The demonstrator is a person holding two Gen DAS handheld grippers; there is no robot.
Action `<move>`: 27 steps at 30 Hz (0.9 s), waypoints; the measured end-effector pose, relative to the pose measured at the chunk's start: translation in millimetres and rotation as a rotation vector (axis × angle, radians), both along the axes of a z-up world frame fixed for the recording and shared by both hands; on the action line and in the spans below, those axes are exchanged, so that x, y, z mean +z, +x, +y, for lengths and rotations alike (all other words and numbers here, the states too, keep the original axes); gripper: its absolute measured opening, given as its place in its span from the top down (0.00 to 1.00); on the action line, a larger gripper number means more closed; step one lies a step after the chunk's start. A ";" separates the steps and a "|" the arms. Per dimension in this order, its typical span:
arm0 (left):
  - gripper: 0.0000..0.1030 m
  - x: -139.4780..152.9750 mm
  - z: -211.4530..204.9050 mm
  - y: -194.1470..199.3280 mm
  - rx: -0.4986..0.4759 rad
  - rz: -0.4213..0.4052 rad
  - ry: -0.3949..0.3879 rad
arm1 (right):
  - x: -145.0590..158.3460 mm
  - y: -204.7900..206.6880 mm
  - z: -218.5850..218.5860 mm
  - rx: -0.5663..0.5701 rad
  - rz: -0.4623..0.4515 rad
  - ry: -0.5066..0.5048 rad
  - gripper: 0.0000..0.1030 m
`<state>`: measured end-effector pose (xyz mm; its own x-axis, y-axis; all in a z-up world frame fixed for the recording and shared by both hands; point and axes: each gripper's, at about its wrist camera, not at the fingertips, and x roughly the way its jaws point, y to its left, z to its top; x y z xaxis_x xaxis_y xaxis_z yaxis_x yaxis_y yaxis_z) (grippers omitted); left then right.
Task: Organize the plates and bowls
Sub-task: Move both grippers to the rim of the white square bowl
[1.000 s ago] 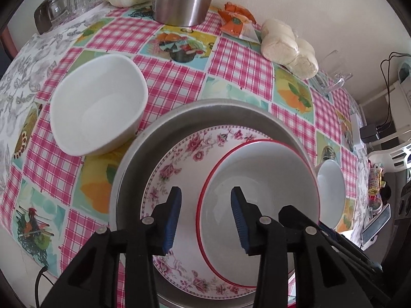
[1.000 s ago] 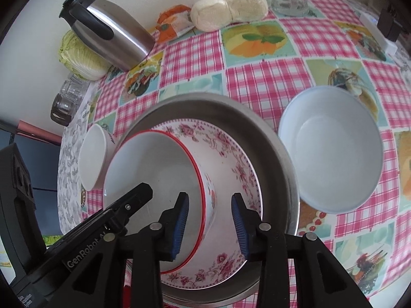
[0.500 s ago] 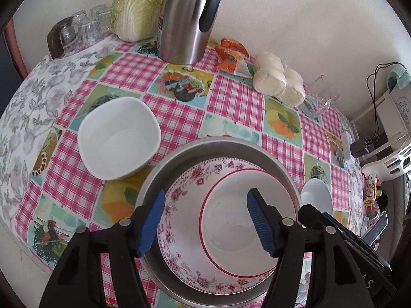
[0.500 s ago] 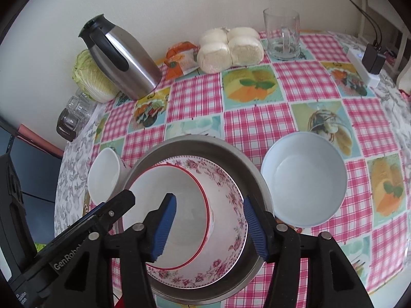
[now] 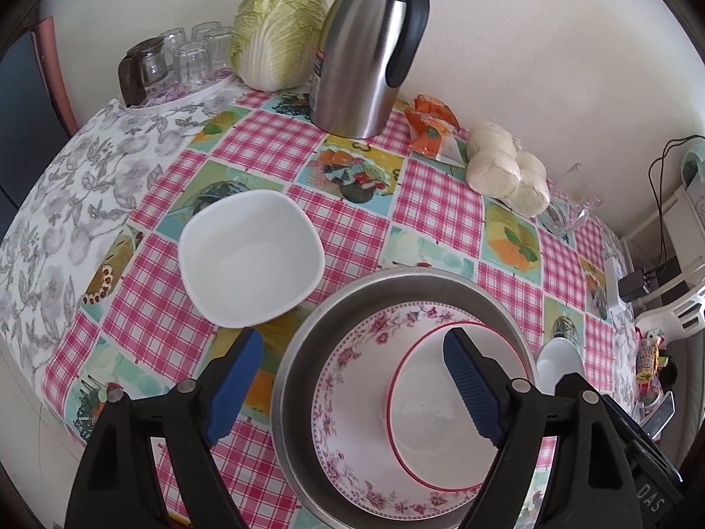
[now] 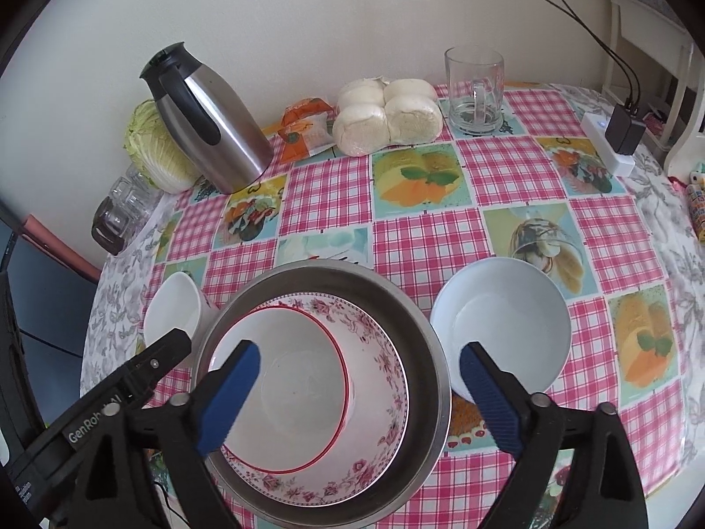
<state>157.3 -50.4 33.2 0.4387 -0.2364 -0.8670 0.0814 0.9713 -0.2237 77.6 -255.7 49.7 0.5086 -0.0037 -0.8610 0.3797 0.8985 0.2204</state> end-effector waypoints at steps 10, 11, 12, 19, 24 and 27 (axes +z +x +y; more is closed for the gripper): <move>0.00 1.6 15.5 2.6 0.077 -0.045 0.068 | 0.8 -0.8 -0.7 -0.014 -0.014 -0.025 0.00; 0.00 1.7 15.5 2.8 0.073 -0.046 0.072 | 0.6 -0.6 -0.1 -0.013 -0.013 -0.027 0.00; 0.00 1.7 14.0 2.9 0.070 -0.047 0.075 | 0.1 -0.3 0.7 -0.013 -0.012 -0.029 0.00; 0.00 2.9 16.9 4.6 0.068 -0.064 0.084 | -1.8 0.6 6.8 0.001 -0.029 -0.031 0.00; 0.00 3.4 27.8 8.7 0.099 -0.071 0.067 | 0.4 0.7 11.1 0.003 -0.079 -0.018 0.00; 0.00 1.3 35.2 12.4 0.123 -0.065 0.061 | 1.1 1.7 12.6 -0.002 -0.100 -0.017 0.00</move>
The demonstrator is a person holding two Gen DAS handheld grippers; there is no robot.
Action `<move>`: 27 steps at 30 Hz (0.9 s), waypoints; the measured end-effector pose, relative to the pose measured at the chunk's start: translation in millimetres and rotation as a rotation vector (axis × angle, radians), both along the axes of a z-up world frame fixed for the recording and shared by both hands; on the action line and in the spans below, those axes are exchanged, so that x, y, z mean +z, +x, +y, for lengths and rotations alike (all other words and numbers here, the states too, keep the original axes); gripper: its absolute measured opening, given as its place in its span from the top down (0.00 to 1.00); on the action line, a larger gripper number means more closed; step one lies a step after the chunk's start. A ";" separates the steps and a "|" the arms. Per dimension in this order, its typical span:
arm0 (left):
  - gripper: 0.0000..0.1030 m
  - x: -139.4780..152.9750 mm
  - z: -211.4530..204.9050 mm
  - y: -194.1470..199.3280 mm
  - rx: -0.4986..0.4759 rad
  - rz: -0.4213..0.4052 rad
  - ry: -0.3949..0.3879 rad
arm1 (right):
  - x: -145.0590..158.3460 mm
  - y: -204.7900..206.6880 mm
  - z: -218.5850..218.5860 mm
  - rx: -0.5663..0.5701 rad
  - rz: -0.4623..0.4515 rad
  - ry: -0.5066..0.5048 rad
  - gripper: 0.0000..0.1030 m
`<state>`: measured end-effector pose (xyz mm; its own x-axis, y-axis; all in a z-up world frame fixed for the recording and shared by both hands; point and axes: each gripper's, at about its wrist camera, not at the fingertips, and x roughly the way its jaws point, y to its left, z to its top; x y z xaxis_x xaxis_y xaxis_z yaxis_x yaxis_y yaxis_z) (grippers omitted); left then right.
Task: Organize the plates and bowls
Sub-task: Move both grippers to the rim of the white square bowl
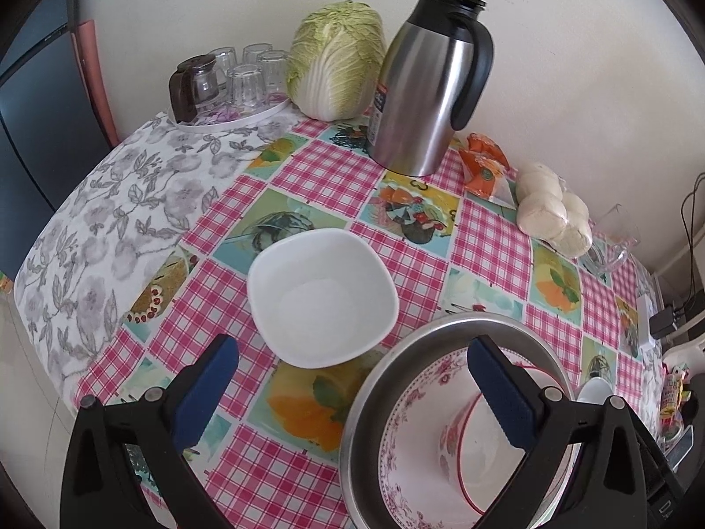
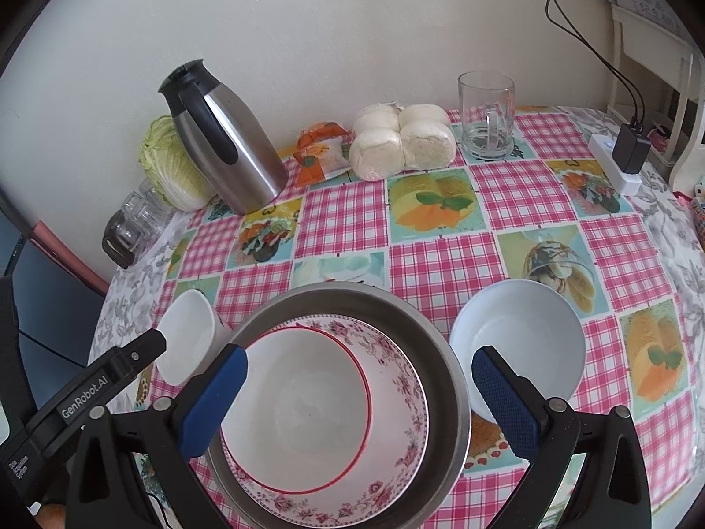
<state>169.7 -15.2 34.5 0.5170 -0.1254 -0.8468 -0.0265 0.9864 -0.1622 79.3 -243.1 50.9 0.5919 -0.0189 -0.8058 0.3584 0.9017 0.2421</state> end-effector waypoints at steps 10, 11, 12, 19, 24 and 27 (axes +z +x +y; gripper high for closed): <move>0.00 -7.2 24.5 15.0 0.067 0.009 -0.031 | 2.1 3.5 2.5 -0.016 -0.026 -0.009 0.00; 0.00 -6.5 26.1 16.8 0.068 0.002 -0.030 | 2.1 4.5 3.1 -0.016 -0.023 -0.013 0.00; 0.00 -6.2 27.7 19.0 0.069 -0.001 -0.030 | 2.2 5.5 3.8 -0.017 -0.023 -0.018 0.00; 0.00 -6.3 43.6 28.9 0.102 -0.009 -0.092 | -0.1 16.6 8.7 -0.017 -0.003 -0.036 0.00; 0.00 -7.4 53.3 36.4 0.116 -0.008 -0.086 | 4.7 29.2 18.2 -0.005 0.010 -0.058 0.00; 0.00 -7.2 59.4 39.2 0.119 -0.015 -0.098 | 9.3 39.5 26.4 0.008 0.012 -0.066 0.00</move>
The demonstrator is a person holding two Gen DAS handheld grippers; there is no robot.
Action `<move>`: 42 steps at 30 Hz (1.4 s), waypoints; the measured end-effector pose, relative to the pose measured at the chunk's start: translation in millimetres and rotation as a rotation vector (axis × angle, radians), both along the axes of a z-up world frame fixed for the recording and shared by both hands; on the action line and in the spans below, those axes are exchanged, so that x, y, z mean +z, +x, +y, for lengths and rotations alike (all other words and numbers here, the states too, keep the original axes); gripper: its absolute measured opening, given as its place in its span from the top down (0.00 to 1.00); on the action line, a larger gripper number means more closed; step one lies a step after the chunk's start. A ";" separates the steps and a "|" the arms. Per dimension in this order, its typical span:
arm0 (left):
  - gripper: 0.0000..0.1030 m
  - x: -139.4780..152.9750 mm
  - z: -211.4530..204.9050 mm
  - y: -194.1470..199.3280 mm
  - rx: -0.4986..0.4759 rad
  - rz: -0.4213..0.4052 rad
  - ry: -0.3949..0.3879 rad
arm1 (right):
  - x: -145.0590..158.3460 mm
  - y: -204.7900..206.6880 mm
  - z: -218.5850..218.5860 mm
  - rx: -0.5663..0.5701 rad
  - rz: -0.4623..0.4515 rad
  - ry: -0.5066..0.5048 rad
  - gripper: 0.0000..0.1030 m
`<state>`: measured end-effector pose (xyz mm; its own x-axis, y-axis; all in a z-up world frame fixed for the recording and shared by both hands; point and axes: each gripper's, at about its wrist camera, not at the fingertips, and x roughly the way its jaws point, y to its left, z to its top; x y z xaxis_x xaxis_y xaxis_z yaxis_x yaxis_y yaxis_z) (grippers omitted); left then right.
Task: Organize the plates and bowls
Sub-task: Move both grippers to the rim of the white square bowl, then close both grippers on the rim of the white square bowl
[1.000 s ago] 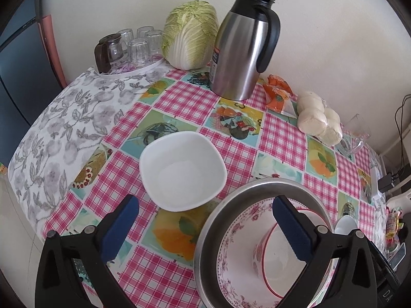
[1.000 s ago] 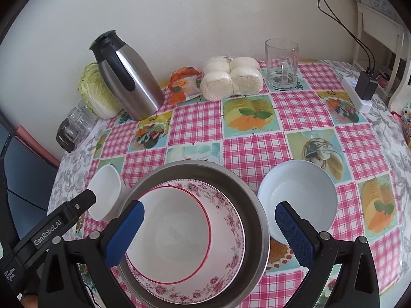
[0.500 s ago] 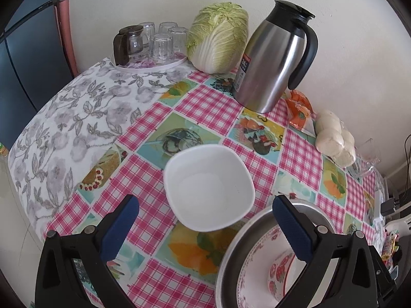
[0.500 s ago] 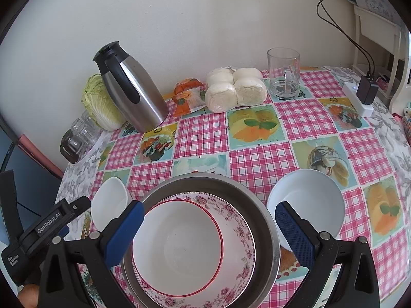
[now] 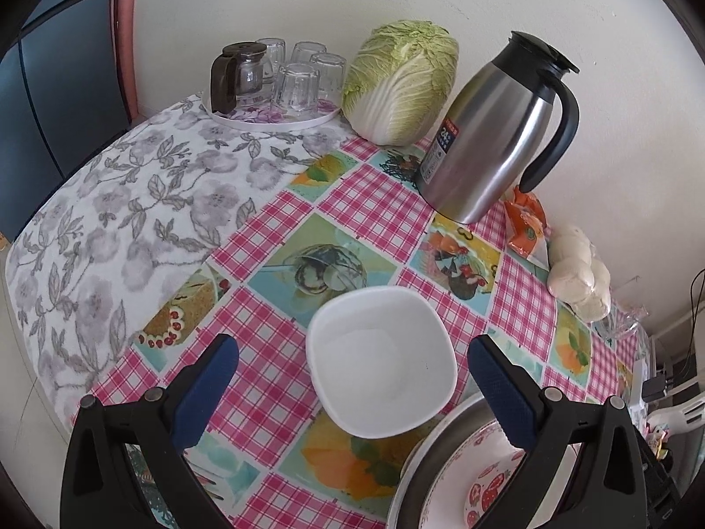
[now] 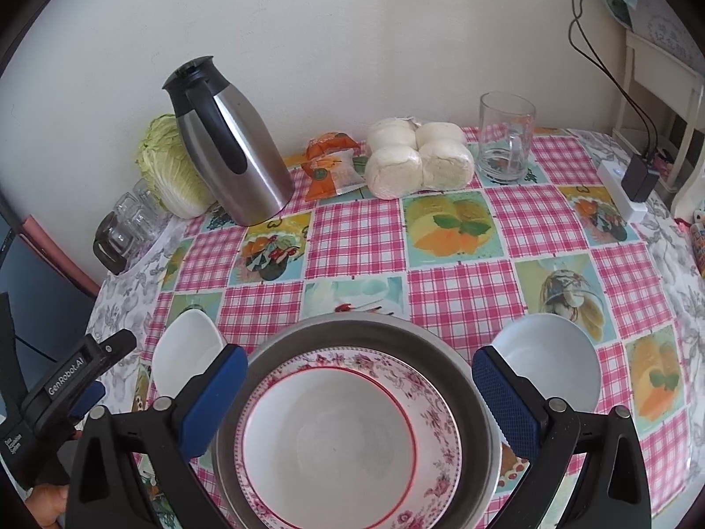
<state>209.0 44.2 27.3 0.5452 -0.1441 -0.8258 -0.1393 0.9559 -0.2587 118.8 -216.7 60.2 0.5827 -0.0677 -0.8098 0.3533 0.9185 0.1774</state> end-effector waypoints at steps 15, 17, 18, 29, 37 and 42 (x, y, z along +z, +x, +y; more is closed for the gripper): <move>0.00 -23.7 26.4 23.4 -0.031 0.069 0.029 | -16.9 63.2 59.4 0.098 0.053 0.002 0.00; 0.00 -35.1 31.6 25.4 -0.016 0.111 0.009 | -27.6 70.4 69.4 0.118 0.083 -0.007 0.00; 0.00 -41.3 34.5 25.8 -0.001 0.134 0.003 | -32.9 73.0 73.9 0.128 0.096 -0.013 0.00; 0.00 -66.7 45.2 30.5 0.050 0.198 0.004 | -69.0 91.2 102.9 0.199 0.191 -0.076 0.00; 0.01 -71.4 48.4 33.6 0.071 0.189 -0.023 | -76.3 100.5 109.9 0.210 0.220 -0.097 0.10; 0.17 -77.1 43.4 36.0 0.053 0.205 -0.049 | -83.1 103.7 113.3 0.220 0.231 -0.078 0.29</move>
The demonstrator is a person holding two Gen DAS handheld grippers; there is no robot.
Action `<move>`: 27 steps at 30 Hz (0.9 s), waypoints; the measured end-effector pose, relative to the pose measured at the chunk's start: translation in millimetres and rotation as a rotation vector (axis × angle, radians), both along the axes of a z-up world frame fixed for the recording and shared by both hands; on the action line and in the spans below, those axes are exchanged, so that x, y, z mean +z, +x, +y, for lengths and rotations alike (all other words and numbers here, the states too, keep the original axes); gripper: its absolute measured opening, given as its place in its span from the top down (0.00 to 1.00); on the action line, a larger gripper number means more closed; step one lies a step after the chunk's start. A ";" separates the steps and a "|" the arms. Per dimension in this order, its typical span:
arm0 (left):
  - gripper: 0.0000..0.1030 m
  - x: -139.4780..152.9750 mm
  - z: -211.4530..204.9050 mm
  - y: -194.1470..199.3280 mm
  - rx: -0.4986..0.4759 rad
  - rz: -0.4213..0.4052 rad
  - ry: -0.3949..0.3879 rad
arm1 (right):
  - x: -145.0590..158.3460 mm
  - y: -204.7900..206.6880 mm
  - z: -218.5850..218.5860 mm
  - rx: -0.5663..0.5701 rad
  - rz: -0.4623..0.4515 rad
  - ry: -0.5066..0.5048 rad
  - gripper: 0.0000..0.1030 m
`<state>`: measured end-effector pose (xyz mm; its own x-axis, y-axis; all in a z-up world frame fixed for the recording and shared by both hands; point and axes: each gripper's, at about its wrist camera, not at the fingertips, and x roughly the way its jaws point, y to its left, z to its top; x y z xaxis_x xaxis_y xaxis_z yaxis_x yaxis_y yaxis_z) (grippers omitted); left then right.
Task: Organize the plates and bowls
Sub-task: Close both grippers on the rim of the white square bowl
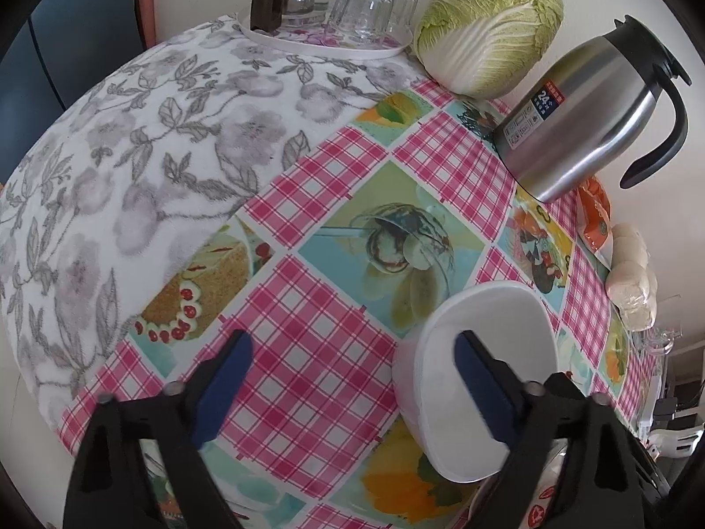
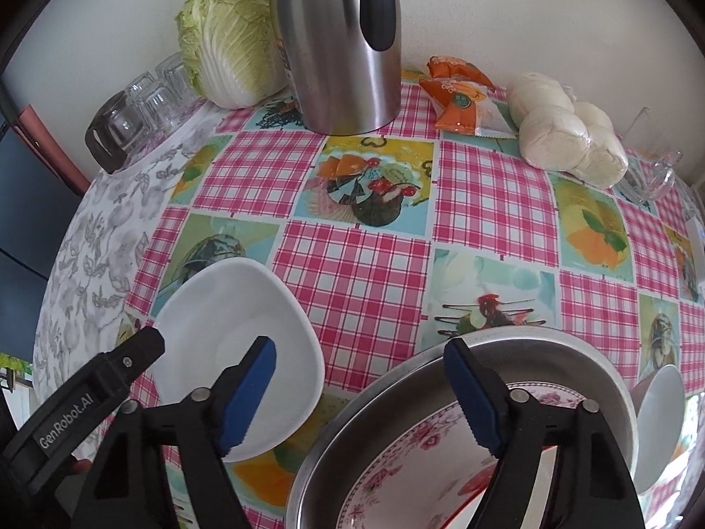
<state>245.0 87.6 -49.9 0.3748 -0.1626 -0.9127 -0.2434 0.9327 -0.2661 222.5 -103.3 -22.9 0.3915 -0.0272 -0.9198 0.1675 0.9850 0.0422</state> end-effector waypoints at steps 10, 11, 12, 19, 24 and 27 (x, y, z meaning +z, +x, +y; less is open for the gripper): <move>0.36 -13.6 -11.0 4.7 -0.017 0.029 -0.069 | -9.0 6.5 7.8 0.025 0.018 0.016 0.58; 0.37 -14.6 -11.3 5.0 -0.017 0.031 -0.072 | -10.8 6.8 8.7 0.027 0.021 0.017 0.60; 0.39 -15.6 -11.4 5.4 -0.018 0.032 -0.079 | -12.8 6.9 9.2 0.028 0.025 0.020 0.63; 0.50 -23.6 -12.4 6.8 -0.004 0.053 -0.093 | -26.8 10.4 17.2 0.036 0.046 0.016 0.74; 0.50 -33.5 -14.7 7.9 0.007 0.086 -0.091 | -33.4 12.8 26.4 0.055 0.053 -0.010 0.79; 0.50 -35.0 -13.5 8.5 0.032 0.088 -0.094 | -33.9 13.0 27.2 0.055 0.048 -0.018 0.79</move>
